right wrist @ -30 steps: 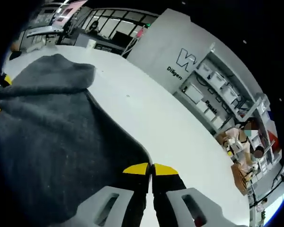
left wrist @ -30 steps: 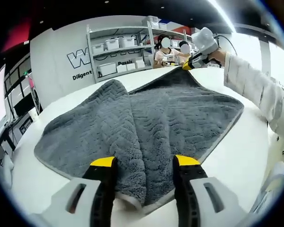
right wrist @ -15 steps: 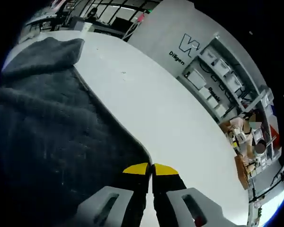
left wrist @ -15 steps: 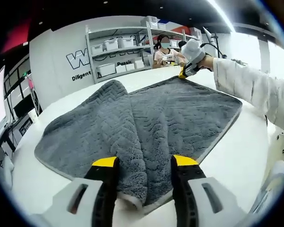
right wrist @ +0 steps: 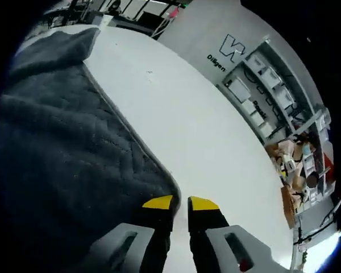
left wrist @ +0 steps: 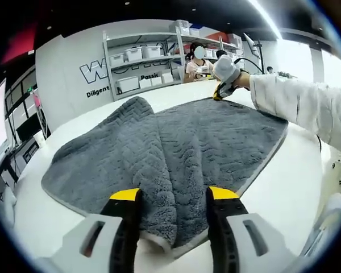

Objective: Open the folded towel by lifting each exposed corner and separating the folded layers until the towel lies flat within the target outline without major curled edges

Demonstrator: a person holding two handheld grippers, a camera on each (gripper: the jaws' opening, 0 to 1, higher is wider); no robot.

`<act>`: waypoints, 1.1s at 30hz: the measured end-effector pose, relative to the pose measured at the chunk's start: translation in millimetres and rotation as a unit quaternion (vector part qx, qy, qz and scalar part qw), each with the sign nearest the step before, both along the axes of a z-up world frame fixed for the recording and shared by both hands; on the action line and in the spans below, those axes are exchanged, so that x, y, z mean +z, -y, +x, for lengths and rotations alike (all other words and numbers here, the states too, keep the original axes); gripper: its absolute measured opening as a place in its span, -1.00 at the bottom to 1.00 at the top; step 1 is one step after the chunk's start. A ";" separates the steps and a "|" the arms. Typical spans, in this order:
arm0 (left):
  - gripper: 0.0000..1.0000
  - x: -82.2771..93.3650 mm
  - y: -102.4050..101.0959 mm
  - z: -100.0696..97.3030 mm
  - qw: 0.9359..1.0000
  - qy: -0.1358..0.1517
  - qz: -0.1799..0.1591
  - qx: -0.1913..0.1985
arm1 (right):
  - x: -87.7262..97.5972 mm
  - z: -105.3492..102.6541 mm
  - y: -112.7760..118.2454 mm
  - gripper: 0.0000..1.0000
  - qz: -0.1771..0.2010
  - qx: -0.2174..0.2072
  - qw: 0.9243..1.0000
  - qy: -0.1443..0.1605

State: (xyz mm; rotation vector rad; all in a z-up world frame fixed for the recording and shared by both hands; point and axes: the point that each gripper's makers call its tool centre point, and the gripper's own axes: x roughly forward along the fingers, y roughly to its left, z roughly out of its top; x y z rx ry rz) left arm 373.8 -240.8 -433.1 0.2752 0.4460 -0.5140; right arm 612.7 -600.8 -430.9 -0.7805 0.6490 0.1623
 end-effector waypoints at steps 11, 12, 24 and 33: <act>0.64 10.8 -7.2 4.5 1.000 -0.010 -0.017 -0.022 | 40.2 -34.7 15.3 0.71 -0.016 -0.055 0.998 0.016; 0.66 12.1 -6.7 4.8 0.999 -0.011 -0.023 -0.024 | 42.1 -38.5 14.4 0.76 -0.012 -0.055 0.998 0.015; 0.98 49.4 -25.4 43.7 0.994 -0.008 -0.095 -0.050 | 39.4 -95.3 -14.7 0.99 0.045 -0.035 0.998 -0.037; 0.98 64.3 -77.1 89.5 0.997 0.007 -0.078 -0.024 | 43.6 -126.2 -57.0 0.99 0.121 -0.003 0.992 -0.028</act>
